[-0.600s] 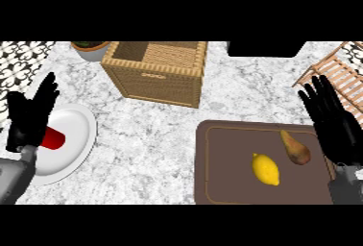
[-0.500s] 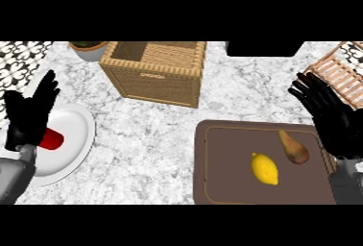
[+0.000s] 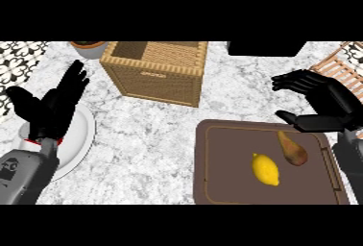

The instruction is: Pick the lemon from the tray and place it in the tiered shelf

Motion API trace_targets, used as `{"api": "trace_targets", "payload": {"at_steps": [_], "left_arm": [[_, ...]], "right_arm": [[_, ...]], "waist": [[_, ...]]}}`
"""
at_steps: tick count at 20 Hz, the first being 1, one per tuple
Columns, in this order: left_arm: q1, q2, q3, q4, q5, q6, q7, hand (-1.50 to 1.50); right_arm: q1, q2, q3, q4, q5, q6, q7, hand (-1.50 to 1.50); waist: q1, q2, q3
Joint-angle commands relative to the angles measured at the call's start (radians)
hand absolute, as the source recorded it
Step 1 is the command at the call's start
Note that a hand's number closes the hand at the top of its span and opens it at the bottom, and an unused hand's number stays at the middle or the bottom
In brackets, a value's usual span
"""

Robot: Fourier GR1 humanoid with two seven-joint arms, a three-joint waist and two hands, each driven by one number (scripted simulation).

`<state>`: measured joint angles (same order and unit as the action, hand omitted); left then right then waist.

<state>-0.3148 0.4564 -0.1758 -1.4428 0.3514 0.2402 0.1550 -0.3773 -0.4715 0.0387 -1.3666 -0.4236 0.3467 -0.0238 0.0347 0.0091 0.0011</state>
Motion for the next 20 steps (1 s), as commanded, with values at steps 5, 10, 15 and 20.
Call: {"api": "trace_targets", "payload": {"at_steps": [5,10,15,20], "left_arm": [[0.035,-0.023,0.024,0.004,0.003,-0.033,-0.024,0.0],[0.069,-0.034,0.025,-0.014,0.002,-0.023,-0.044,0.0],[0.066,-0.052,0.004,-0.012,-0.009,-0.013,-0.031,0.0],[0.028,-0.038,0.028,-0.024,0.002,-0.016,0.005,0.0]], "right_arm": [[-0.054,-0.062,0.015,0.125,-0.062,0.405,-0.136,-1.5],[-0.102,-0.264,0.083,-0.022,-0.037,0.537,0.061,-1.5],[-0.228,-0.362,0.175,-0.246,0.295,0.496,0.099,-1.5],[-0.227,-0.347,0.291,-0.447,0.535,0.419,0.165,-1.5]], "waist": [[-0.025,-0.007,0.0],[-0.036,-0.014,-0.003],[-0.034,-0.021,-0.004],[-0.038,-0.015,-0.001]]}}
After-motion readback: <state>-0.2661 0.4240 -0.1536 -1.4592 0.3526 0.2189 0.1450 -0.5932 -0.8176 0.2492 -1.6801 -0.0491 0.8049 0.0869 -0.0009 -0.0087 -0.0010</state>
